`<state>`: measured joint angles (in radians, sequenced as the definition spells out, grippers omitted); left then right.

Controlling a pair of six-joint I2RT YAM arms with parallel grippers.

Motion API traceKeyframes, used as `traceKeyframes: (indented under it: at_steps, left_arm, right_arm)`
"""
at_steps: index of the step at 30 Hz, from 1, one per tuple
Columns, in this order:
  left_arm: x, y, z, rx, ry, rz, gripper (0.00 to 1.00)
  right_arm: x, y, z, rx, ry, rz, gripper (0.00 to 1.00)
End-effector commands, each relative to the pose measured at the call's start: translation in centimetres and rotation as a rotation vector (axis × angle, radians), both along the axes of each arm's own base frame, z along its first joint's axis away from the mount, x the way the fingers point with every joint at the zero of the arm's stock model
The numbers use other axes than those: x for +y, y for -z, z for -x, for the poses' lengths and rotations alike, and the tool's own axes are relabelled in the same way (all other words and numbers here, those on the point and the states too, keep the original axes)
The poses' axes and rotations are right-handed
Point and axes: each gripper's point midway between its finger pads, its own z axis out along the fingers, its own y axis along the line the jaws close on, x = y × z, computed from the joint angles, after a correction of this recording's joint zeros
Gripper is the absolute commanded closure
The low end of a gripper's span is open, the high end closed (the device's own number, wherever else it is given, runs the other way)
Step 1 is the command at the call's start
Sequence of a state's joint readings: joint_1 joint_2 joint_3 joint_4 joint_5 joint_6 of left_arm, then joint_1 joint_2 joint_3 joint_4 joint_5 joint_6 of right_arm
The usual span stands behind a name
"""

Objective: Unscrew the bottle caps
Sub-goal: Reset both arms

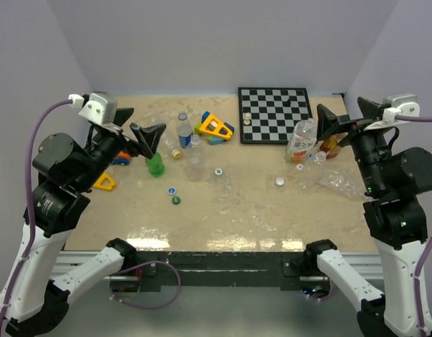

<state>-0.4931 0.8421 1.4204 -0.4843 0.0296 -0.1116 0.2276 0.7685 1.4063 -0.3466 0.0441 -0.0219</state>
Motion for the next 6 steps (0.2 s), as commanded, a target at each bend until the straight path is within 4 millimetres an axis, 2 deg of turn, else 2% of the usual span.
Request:
traceKeyframes:
  at_steps: [1,6]
  left_arm:
    - [0.1,0.32,0.29,-0.009,0.005,-0.01,0.0]
    - [0.12,1.0,-0.22,-0.007,-0.006,-0.023,0.0]
  right_arm:
    - [-0.46,0.66,-1.15,0.024,0.035,-0.014,0.02]
    - [-0.6,1.15,-1.9,0.04,0.051,0.006,0.02]
